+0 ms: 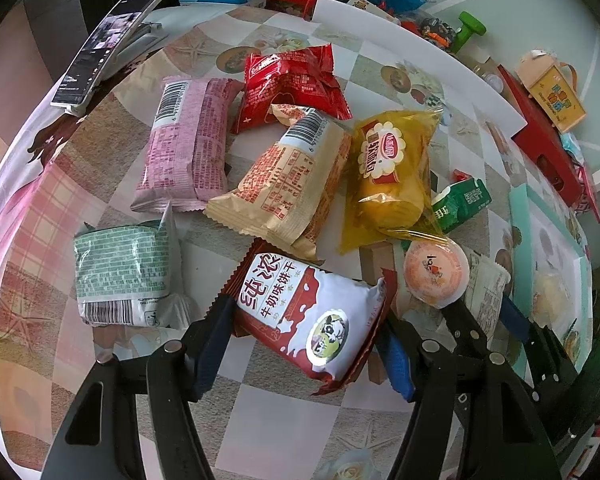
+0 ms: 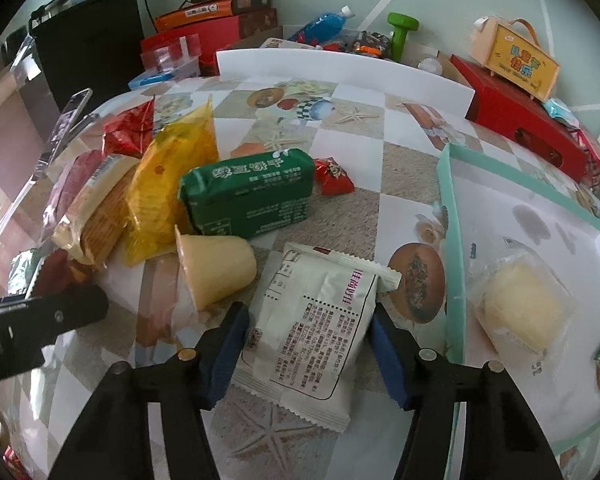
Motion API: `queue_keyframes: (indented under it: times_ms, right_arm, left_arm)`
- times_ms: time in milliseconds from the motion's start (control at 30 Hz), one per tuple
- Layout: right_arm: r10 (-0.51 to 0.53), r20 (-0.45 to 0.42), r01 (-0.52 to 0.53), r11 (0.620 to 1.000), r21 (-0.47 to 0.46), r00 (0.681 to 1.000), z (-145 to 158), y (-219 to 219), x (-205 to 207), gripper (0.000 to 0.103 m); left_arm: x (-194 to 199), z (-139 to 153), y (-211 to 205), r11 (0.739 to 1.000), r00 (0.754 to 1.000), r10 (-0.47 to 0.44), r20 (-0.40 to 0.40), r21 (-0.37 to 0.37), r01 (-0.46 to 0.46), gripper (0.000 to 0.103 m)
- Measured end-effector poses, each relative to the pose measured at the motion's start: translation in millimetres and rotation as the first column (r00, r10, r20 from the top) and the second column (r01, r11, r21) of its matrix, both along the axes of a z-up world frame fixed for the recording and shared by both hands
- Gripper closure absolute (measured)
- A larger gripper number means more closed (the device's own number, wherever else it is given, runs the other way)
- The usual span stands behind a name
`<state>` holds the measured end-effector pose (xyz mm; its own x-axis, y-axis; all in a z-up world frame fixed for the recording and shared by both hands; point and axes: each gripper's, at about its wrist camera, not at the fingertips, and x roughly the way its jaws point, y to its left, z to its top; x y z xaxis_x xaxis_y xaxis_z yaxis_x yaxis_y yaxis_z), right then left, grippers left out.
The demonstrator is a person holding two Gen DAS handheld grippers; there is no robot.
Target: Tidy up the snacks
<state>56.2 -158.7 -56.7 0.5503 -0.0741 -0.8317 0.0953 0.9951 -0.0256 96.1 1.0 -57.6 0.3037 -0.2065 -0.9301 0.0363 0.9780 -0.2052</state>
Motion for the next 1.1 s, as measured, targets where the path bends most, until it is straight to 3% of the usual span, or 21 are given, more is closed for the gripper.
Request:
queue_keyframes:
  times_ms: [233, 367, 500, 833, 1000, 1100]
  right_arm:
    - [0.014, 0.015, -0.014, 1.000, 0.010, 1.000, 10, 2, -11, 0.042]
    - [0.021, 0.083, -0.022, 1.000, 0.010, 0.996, 30, 3, -21, 0.042]
    - [0.018, 0.104, -0.020, 1.000, 0.015, 0.994, 38, 1, -25, 0.042]
    - [0.009, 0.084, -0.011, 1.000, 0.022, 0.996, 35, -2, -24, 0.042]
    - [0.003, 0.069, -0.006, 0.999, 0.036, 0.998, 32, -5, -22, 0.042]
    - [0.001, 0.068, -0.004, 0.999, 0.042, 0.998, 32, -6, -21, 0.042]
  left_arm:
    - [-3, 9, 6, 1.000, 1.000, 0.004, 0.029, -0.016, -0.003, 0.035]
    - [-8, 23, 8, 1.000, 0.998, 0.003, 0.066, -0.031, -0.001, 0.051]
    - [-10, 28, 8, 0.999, 0.997, -0.005, 0.081, -0.038, 0.008, 0.055]
    - [-2, 11, 30, 0.997, 0.998, 0.053, 0.025, -0.065, -0.051, 0.060]
    - [2, -2, 43, 0.990, 0.997, 0.077, -0.025, -0.118, -0.079, 0.060]
    - [3, -4, 38, 0.994, 0.998, 0.065, -0.023, -0.089, -0.067, 0.060]
